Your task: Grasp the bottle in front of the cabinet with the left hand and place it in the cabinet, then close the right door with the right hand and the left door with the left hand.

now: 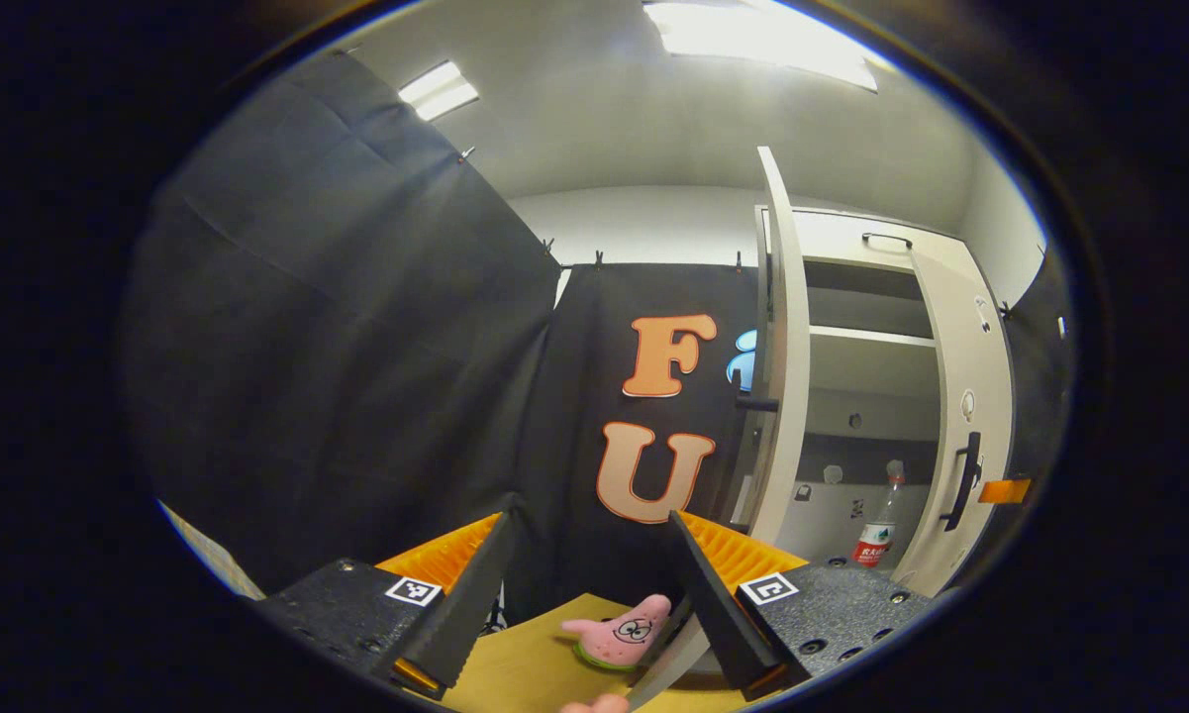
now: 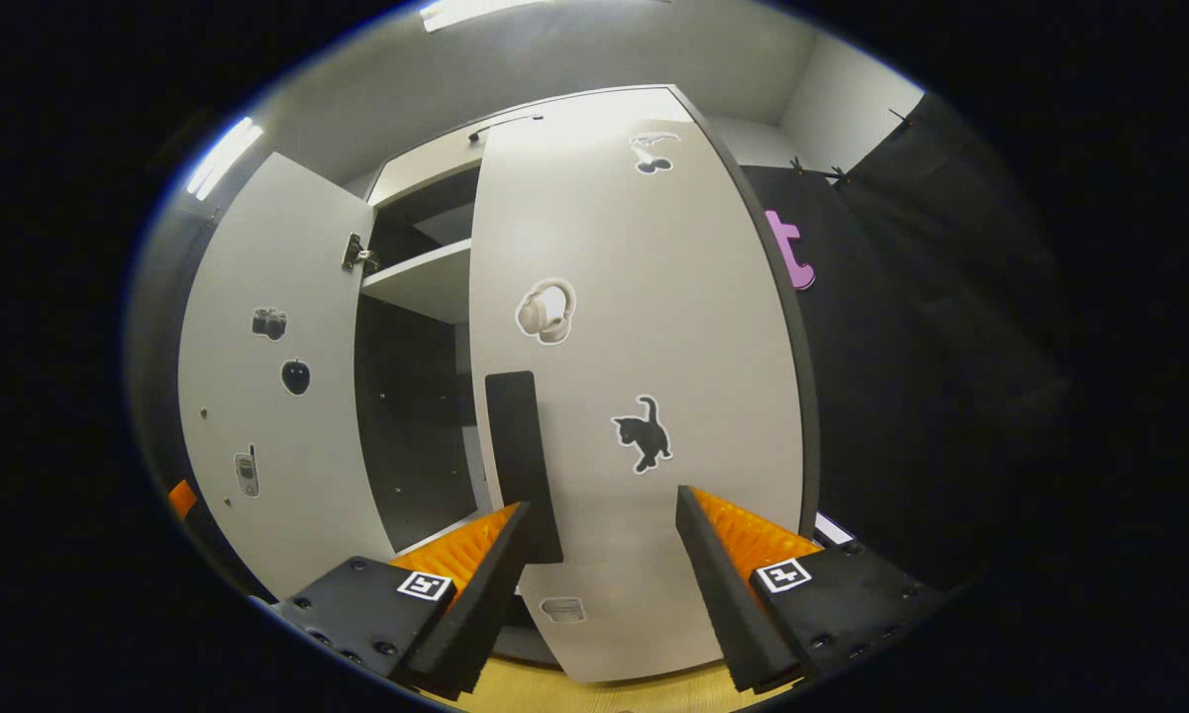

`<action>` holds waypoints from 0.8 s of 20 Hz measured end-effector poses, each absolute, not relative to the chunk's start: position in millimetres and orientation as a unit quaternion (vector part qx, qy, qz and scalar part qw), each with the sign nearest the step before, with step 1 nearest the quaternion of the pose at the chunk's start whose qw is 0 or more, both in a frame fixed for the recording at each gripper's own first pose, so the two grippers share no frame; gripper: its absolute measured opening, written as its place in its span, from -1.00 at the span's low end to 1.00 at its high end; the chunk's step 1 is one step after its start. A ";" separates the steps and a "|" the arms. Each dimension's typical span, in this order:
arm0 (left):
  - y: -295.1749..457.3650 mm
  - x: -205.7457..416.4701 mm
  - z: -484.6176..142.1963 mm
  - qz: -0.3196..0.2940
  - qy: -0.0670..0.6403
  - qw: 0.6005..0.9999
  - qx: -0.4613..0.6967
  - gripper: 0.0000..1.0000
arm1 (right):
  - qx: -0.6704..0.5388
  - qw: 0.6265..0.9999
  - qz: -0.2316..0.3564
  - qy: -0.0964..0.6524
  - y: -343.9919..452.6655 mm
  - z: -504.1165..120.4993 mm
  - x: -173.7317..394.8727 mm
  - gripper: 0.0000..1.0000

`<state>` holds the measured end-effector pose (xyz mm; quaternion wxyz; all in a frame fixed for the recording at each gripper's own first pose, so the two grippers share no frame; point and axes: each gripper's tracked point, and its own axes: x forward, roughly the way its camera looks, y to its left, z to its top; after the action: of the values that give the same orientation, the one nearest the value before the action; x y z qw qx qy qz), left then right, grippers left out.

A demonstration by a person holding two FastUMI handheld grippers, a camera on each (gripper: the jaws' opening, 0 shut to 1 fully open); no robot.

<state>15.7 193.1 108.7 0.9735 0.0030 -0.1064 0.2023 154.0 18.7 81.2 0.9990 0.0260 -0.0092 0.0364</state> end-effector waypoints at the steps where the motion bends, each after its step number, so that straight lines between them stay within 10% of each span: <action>1: 195.7 23.7 111.8 0.199 -0.108 0.974 0.001 0.83 | 0.022 0.999 0.029 -0.010 10.8 79.8 142.3 0.91; 16: 156.7 56.9 123.3 0.142 -0.109 0.983 0.033 0.72 | 0.006 0.999 -0.043 0.006 -69.0 49.1 56.4 0.92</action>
<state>56.9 156.7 123.3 0.9833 0.0330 -0.1090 0.1418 56.4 -69.0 49.1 0.9991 0.0063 0.0060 -0.0426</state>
